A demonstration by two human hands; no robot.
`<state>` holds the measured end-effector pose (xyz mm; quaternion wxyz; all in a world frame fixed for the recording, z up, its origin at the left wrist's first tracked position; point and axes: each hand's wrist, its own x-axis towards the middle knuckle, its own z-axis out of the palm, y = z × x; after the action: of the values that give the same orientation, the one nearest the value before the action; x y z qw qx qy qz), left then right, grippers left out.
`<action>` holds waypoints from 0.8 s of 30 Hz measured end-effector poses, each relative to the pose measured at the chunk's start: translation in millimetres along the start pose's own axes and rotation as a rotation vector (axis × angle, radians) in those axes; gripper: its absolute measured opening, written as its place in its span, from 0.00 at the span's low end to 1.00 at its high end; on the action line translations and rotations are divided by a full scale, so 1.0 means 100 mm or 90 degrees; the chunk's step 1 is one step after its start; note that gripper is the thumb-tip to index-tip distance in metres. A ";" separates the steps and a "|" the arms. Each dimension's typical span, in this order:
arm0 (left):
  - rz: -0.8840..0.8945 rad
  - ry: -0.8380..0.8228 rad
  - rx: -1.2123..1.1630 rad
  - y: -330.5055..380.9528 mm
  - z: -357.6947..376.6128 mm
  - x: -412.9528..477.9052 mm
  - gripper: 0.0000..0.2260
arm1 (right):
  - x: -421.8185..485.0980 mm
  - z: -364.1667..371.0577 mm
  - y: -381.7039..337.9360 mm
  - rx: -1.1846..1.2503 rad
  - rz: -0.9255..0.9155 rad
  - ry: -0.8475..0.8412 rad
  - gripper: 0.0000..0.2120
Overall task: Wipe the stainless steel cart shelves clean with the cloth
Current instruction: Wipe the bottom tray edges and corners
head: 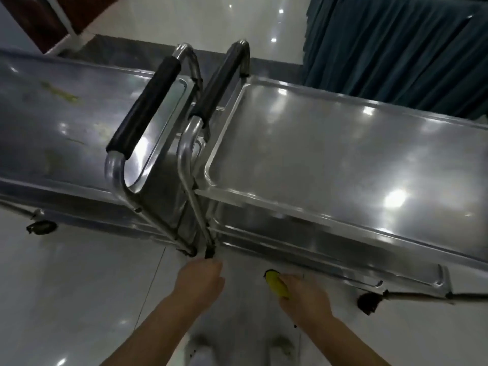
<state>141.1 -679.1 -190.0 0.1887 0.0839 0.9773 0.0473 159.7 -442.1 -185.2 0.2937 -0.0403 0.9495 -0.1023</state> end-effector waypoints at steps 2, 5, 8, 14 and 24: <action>0.033 -0.014 0.012 -0.14 0.23 0.17 0.07 | 0.29 0.31 -0.10 0.026 0.012 -0.024 0.17; 0.009 -0.029 0.018 -0.33 0.75 0.51 0.10 | 0.74 0.82 -0.12 0.053 0.026 -0.044 0.20; 0.038 -0.044 0.026 -0.43 1.27 0.78 0.09 | 1.20 1.45 -0.09 0.108 0.037 -0.097 0.19; 0.011 -0.066 -0.004 -0.81 2.62 1.38 0.22 | 2.08 2.31 -0.22 0.266 0.044 0.008 0.15; -0.056 -0.008 -0.042 -1.53 3.88 1.91 0.15 | 4.13 3.73 -0.70 0.070 -0.137 0.211 0.27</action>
<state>90.5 -771.2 -636.4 0.1996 0.0347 0.9767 0.0707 31.4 -630.6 -698.2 0.1227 -0.1079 0.9681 -0.1900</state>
